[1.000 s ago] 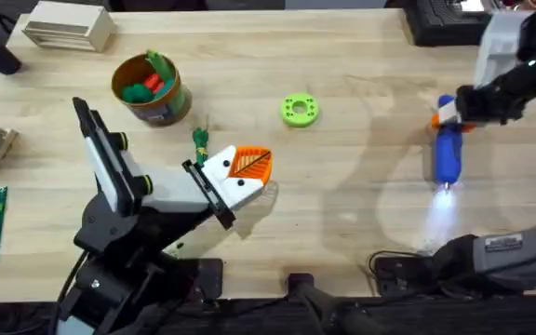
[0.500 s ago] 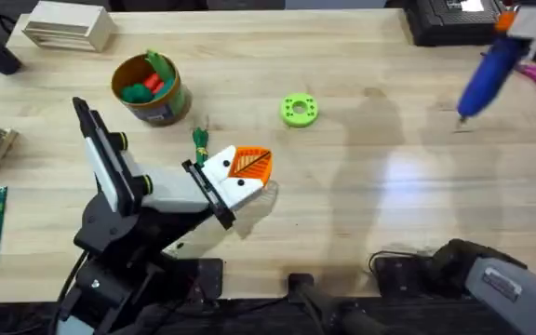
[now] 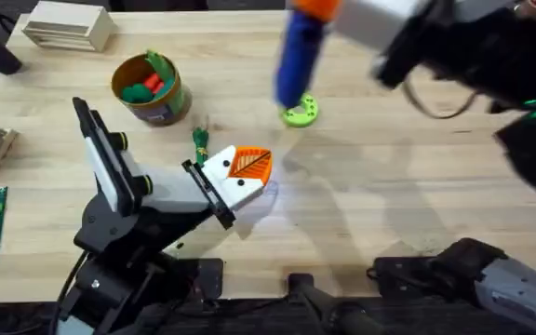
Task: Pick up the gripper from the table and insert it into the empty holder that is missing its gripper. Then pick up a screw, insert it into the mounting hole, and use the screwdriver to tighten it. Finally, clean up the table by picking up the vegetable and placing it into the bucket.
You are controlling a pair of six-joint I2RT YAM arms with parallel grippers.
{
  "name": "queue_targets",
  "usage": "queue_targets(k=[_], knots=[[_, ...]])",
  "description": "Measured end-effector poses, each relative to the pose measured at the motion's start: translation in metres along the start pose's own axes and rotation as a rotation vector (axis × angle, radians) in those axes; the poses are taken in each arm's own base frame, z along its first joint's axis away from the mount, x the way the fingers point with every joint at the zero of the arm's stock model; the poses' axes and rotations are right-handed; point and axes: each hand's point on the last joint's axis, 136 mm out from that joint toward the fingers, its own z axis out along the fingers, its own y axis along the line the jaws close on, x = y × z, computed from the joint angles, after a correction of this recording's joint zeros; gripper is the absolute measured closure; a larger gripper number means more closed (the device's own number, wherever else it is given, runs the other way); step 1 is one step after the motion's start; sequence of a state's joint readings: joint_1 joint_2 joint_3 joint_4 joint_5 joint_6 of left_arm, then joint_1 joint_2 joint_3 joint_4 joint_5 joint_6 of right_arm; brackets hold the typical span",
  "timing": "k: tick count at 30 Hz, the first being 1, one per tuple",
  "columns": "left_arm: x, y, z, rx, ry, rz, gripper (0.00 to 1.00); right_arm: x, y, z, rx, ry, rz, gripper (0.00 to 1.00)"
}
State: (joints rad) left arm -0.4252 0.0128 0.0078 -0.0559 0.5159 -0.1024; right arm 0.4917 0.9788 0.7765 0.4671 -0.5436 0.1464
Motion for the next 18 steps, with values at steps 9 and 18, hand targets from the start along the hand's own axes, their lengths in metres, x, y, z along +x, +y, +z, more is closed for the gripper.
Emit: queue_targets(k=[9,18], knots=[[0.0,0.0,0.0,0.0,0.0,0.0,0.996,0.022,0.071,0.043,-0.242,-0.009,0.035,0.971],[0.0,0.0,0.0,0.0,0.0,0.0,0.996,0.04,0.078,0.055,-0.27,0.019,0.053,0.971]])
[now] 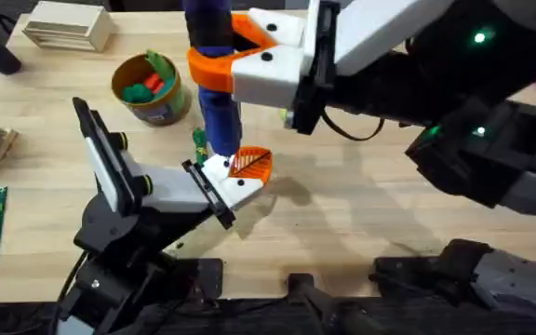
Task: Pick up the gripper from the table and insert it into the empty holder that is missing its gripper. Then pick up a screw, insert it into the mounting hole, and use the screwdriver to tighten it. Finally, clean up the table by picking up the vegetable and placing it into the bucket.
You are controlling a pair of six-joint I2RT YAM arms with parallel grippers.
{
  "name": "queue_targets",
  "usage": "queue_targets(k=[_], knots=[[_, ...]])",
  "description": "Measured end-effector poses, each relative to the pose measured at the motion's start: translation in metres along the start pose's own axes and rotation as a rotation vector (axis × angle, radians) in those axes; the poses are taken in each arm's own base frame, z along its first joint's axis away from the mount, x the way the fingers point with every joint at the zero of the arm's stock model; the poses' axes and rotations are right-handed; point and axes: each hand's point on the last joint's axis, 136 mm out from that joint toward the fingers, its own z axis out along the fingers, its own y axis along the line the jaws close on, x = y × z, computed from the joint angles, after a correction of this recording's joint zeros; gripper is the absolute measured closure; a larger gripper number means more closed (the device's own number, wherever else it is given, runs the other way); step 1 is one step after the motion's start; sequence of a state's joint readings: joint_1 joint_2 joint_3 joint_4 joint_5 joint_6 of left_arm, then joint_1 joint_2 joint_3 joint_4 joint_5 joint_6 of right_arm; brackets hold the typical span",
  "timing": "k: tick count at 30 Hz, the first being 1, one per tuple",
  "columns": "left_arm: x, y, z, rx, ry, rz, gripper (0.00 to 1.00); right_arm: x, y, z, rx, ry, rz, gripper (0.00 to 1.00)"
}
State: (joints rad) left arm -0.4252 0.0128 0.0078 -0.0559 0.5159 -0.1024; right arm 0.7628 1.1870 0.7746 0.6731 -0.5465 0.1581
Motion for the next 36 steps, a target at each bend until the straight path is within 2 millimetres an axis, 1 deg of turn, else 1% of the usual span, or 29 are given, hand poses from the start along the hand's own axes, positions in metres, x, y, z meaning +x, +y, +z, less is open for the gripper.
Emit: queue_targets(k=[8,12,15,36], knots=[[0.0,0.0,0.0,0.0,0.0,0.0,0.996,0.0005,-0.0004,0.0005,0.0,0.0,0.0,0.971],[0.0,0.0,0.0,0.0,0.0,0.0,0.996,0.0046,-0.0008,0.0033,-0.003,0.005,0.004,0.971],[0.0,0.0,0.0,0.0,0.0,0.0,0.996,0.0043,0.005,0.0059,-0.019,0.0,0.004,0.971],[0.0,0.0,0.0,0.0,0.0,0.0,0.996,0.0043,0.0054,0.006,-0.02,0.0,-0.018,0.971]])
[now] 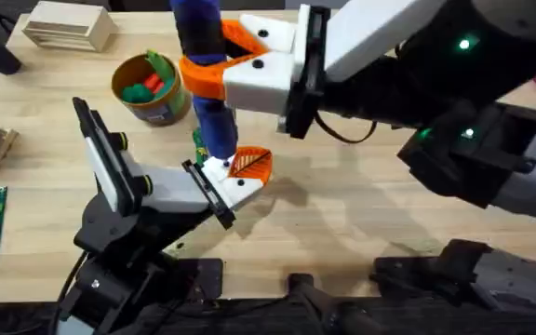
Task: Pick up the gripper from the table and insert it into the empty holder that is missing its gripper. Then pick up a screw, insert it into the mounting hole, and use the screwdriver to tighten it. Finally, clean up the table by picking up the vegetable and placing it into the bucket.
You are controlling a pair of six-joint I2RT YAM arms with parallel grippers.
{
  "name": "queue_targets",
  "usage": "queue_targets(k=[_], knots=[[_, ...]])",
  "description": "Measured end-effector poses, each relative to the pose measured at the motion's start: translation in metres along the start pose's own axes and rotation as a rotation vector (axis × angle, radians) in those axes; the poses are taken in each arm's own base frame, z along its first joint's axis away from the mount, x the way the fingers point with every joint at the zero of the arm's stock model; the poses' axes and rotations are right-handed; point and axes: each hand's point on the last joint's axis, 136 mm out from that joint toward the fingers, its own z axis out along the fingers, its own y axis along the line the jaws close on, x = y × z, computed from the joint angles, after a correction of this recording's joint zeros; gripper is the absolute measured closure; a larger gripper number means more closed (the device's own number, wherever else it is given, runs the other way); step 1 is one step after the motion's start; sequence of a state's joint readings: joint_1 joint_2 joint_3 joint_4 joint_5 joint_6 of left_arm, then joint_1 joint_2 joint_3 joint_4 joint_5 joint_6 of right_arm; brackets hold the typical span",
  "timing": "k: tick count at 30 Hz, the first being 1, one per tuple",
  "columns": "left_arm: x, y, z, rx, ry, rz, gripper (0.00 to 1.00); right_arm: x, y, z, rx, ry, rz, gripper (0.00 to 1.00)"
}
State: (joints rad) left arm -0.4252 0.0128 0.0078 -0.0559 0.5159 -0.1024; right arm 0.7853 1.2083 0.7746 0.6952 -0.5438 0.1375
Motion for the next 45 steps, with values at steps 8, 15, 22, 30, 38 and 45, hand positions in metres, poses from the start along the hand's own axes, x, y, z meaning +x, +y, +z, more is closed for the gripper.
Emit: queue_targets(k=[8,15,22,30,38,45], knots=[[0.0,0.0,0.0,0.0,0.0,0.0,0.996,0.0,0.0,0.0,0.0,0.001,-0.018,0.971],[0.0,0.001,0.0,-0.003,0.001,-0.011,0.996,0.006,-0.001,0.0,0.006,0.024,-0.01,0.971],[0.0,0.001,0.0,-0.004,0.001,-0.015,0.996,0.007,-0.001,0.0,0.006,0.027,-0.008,0.971],[0.0,0.0,0.0,-0.003,0.001,-0.016,0.996,0.007,-0.001,0.0,0.007,0.029,-0.008,0.971],[-0.001,0.0,0.0,-0.002,-0.001,-0.006,0.996,-0.015,0.007,0.0,-0.031,-0.089,-0.047,0.971],[-0.001,0.0,0.0,-0.003,-0.001,-0.006,0.996,-0.042,0.011,-0.002,-0.043,-0.168,-0.061,0.971]])
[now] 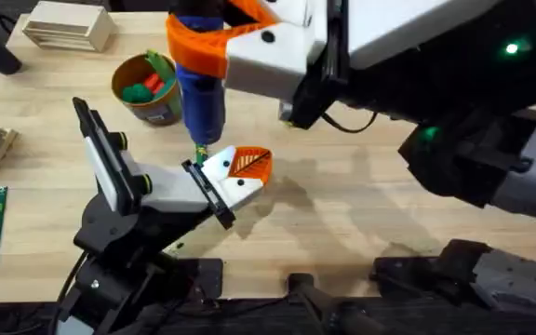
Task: Pick up the gripper from the table and insert it into the empty holder that is missing its gripper. Then pick up a screw, insert it into the mounting hole, and use the screwdriver to tighten it. Finally, clean up the table by picking up the vegetable and placing it into the bucket.
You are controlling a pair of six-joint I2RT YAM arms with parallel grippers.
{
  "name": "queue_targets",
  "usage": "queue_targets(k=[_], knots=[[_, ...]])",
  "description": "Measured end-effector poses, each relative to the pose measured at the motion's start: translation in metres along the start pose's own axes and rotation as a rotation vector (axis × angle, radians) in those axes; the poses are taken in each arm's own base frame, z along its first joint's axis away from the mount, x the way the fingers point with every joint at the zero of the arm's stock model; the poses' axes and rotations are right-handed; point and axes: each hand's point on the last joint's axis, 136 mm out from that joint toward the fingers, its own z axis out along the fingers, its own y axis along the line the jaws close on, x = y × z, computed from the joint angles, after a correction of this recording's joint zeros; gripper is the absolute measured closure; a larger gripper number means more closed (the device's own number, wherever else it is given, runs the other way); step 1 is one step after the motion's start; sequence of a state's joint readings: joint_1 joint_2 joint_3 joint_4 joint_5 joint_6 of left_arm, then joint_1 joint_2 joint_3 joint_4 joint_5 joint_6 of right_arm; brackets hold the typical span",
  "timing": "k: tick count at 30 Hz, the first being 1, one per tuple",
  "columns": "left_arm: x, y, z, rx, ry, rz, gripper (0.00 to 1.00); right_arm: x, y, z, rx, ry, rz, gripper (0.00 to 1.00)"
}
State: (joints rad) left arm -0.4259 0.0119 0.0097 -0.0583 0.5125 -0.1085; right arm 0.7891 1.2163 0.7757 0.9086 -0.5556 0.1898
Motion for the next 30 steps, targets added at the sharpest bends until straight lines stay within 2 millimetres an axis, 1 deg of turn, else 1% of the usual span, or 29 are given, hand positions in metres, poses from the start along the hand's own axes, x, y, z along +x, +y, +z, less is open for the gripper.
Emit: queue_targets(k=[4,6,8,11,13,15,16,18,19,21,24,26,29,30], knots=[[0.0,0.0,0.0,0.0,0.0,0.0,0.996,0.015,-0.006,-0.002,0.019,0.061,0.027,0.971],[0.0,0.0,0.0,0.0,0.0,0.0,0.996,0.027,-0.015,-0.006,0.047,0.109,0.022,0.971],[0.0,0.0,0.0,0.0,0.0,0.0,0.996,0.043,-0.033,-0.014,0.105,0.177,0.012,0.971],[0.0,0.0,0.0,0.0,0.0,0.0,0.996,0.073,-0.073,-0.04,0.245,0.32,-0.04,0.971],[0.0,0.0,0.0,0.0,0.0,0.0,0.996,0.092,-0.101,-0.065,0.346,0.43,-0.108,0.971],[0.0,0.0,0.0,0.0,0.0,0.0,0.996,0.109,-0.128,-0.095,0.445,0.556,-0.188,0.971],[0.0,0.0,0.0,0.0,0.0,0.0,0.996,0.118,-0.139,-0.112,0.491,0.627,-0.226,0.971],[0.0,0.0,0.0,0.0,0.0,0.0,0.996,0.134,-0.156,-0.144,0.558,0.776,-0.296,0.971],[0.0,0.0,0.0,0.0,0.0,0.0,0.996,0.144,-0.162,-0.164,0.583,0.872,-0.335,0.971],[0.0,0.0,0.0,0.0,0.0,0.0,0.996,0.158,-0.169,-0.193,0.6,1.024,-0.398,0.971],[0.0,0.0,0.0,0.0,0.0,0.0,0.996,0.183,-0.179,-0.242,0.587,1.296,-0.497,0.971],[0.0,0.0,0.0,0.0,0.0,0.0,0.996,0.197,-0.186,-0.269,0.556,1.446,-0.55,0.971],[0.0,0.0,0.0,0.0,0.0,0.0,0.996,0.215,-0.194,-0.303,0.486,1.63,-0.608,0.971],[0.0,0.0,0.0,0.0,0.0,0.0,0.996,0.22,-0.196,-0.311,0.463,1.67,-0.616,0.971]])
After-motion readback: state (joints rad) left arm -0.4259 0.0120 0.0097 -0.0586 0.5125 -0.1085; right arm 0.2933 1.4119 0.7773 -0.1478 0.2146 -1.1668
